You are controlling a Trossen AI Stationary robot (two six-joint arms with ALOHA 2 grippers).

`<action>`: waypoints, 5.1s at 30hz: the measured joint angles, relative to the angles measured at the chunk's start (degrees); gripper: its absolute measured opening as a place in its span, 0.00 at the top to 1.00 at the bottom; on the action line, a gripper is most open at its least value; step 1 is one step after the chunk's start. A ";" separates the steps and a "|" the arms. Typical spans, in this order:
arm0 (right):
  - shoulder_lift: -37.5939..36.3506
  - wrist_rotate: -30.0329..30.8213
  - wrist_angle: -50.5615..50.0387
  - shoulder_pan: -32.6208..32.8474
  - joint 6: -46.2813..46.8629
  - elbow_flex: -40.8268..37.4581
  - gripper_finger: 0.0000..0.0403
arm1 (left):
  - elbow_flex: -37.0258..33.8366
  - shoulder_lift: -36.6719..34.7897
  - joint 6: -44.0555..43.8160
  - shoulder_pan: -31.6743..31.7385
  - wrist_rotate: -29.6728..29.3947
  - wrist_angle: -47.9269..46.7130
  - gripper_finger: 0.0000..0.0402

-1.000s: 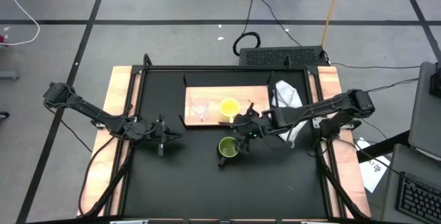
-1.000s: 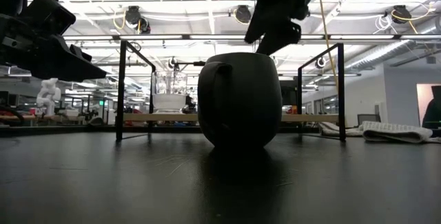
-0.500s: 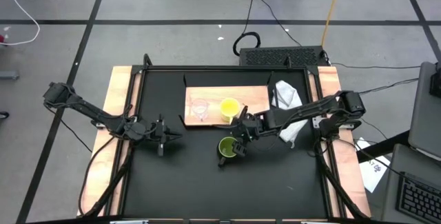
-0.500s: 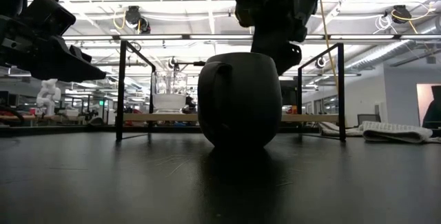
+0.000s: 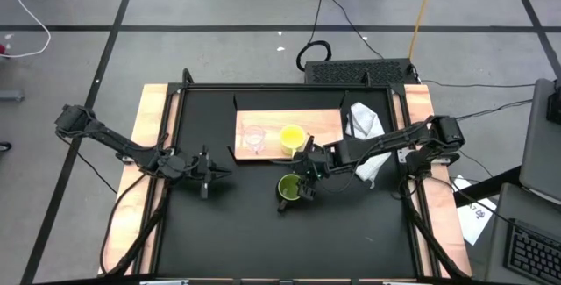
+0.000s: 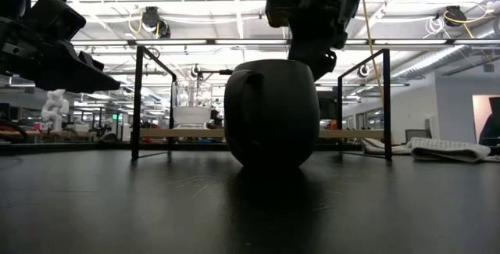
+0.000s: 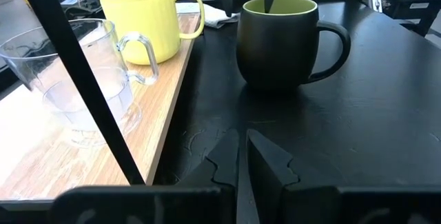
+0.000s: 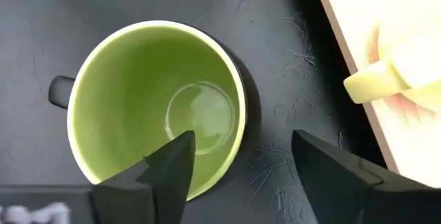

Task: Stack small to large cups/mugs on shelf
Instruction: Put the black mug on the shelf

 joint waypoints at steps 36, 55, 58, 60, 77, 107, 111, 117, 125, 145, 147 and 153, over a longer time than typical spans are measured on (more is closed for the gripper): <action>-0.31 2.05 -10.52 3.42 -7.92 5.32 0.99 | 0.00 -0.01 -0.18 -0.02 0.00 0.06 0.92; -0.37 5.03 -27.27 1.83 -11.28 10.71 0.99 | 0.00 0.01 0.04 0.00 0.00 0.02 0.92; -0.74 5.16 -28.01 0.73 -13.71 10.71 0.99 | 0.00 0.00 -0.02 -0.02 0.00 0.02 0.92; -1.25 4.92 -28.31 -0.24 -13.95 10.71 0.99 | 0.00 0.01 -0.13 -0.01 0.00 0.00 0.92; -9.68 4.88 -33.37 -10.73 -24.27 10.71 0.99 | 0.00 0.00 -0.15 -0.02 -0.02 -0.10 0.92; -9.16 1.44 -30.52 -26.63 -35.03 10.71 0.99 | 0.00 -0.01 1.14 -0.02 -0.17 -0.26 0.92; -9.14 1.48 -30.01 -27.05 -36.51 10.71 0.99 | 0.00 -0.01 1.13 0.00 -0.17 -0.39 0.92; -9.14 1.46 -26.47 -27.24 -37.62 10.14 0.99 | 0.00 -0.01 1.11 -0.02 -0.20 -0.46 0.92; -9.07 1.49 -24.90 -27.31 -38.49 7.07 0.99 | 0.00 -0.01 1.05 0.00 -0.20 -0.45 0.92; -7.24 -0.85 -25.13 -27.97 -35.89 6.69 0.99 | 0.00 -0.01 0.87 0.00 -0.20 0.00 0.92; -6.54 -1.02 -25.05 -27.98 -35.91 6.79 0.99 | 0.00 -0.01 0.87 -0.02 -0.20 0.07 0.92; -5.68 -1.07 -24.32 -28.21 -37.09 6.95 0.99 | 0.00 0.01 0.90 0.00 -0.20 0.15 0.92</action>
